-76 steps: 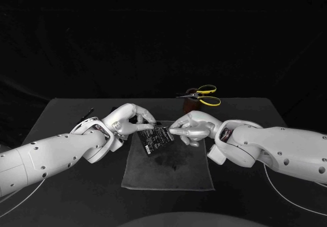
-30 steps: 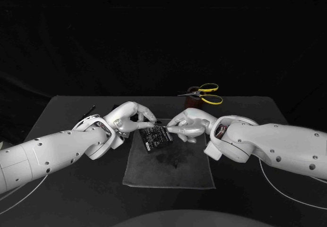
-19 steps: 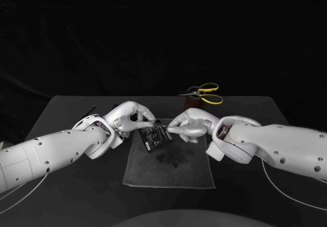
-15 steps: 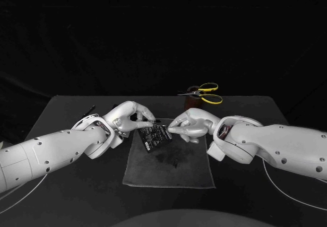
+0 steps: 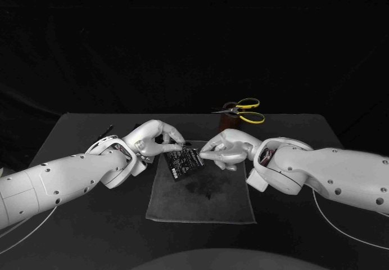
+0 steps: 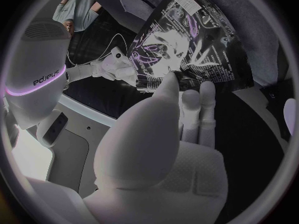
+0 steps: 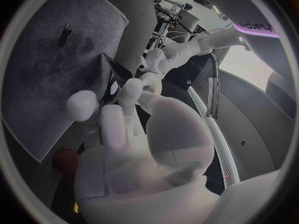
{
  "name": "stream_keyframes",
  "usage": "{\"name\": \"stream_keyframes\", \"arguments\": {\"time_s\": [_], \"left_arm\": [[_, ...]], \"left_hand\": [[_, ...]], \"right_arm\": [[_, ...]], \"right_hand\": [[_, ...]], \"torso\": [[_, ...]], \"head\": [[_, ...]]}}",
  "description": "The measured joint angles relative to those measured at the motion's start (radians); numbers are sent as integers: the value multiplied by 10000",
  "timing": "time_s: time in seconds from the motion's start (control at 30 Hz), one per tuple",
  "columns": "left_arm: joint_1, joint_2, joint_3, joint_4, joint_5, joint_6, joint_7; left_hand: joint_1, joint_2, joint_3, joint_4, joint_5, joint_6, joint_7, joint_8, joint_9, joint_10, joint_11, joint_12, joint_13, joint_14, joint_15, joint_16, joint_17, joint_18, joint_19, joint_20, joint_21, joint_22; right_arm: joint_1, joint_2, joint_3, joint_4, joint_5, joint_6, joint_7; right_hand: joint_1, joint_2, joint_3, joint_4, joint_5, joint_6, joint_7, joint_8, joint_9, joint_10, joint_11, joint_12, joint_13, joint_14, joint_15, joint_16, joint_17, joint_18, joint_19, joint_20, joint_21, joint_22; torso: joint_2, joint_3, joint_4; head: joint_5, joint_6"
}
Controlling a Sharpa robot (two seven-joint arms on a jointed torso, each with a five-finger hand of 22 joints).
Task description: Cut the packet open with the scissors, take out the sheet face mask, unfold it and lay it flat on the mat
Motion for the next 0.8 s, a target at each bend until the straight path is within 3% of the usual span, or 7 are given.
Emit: {"name": "stream_keyframes", "arguments": {"time_s": [0.53, 0.8], "left_arm": [[-2, 10, -2, 10, 32, 24, -44], [-1, 20, -2, 21, 53, 40, -82]], "left_hand": [[0, 0, -1, 0, 0, 1, -1, -21, 0, 35, 35, -49, -3, 15, 16, 0, 43, -10, 0, 0, 0, 8], [0, 0, -1, 0, 0, 1, -2, -20, 0, 35, 35, -57, -2, 16, 16, 0, 110, -15, 0, 0, 0, 7]], "right_arm": [[0, 193, 0, -95, -170, 56, -100], [0, 264, 0, -120, -419, 25, -189]], "right_hand": [[93, -94, 26, -83, 1, 0, -1, 0, 16, 0, 0, 42, 48, -13, 13, 39, 12, -3, 0, 0, 0, 36], [186, -186, 28, -219, 207, 0, -2, 0, 34, -73, 2, 42, 102, -13, 14, 38, 31, -4, 0, 0, 0, 47]], "torso": [[-1, -2, 4], [-4, 3, 0]], "head": [[2, -41], [3, -47]]}}
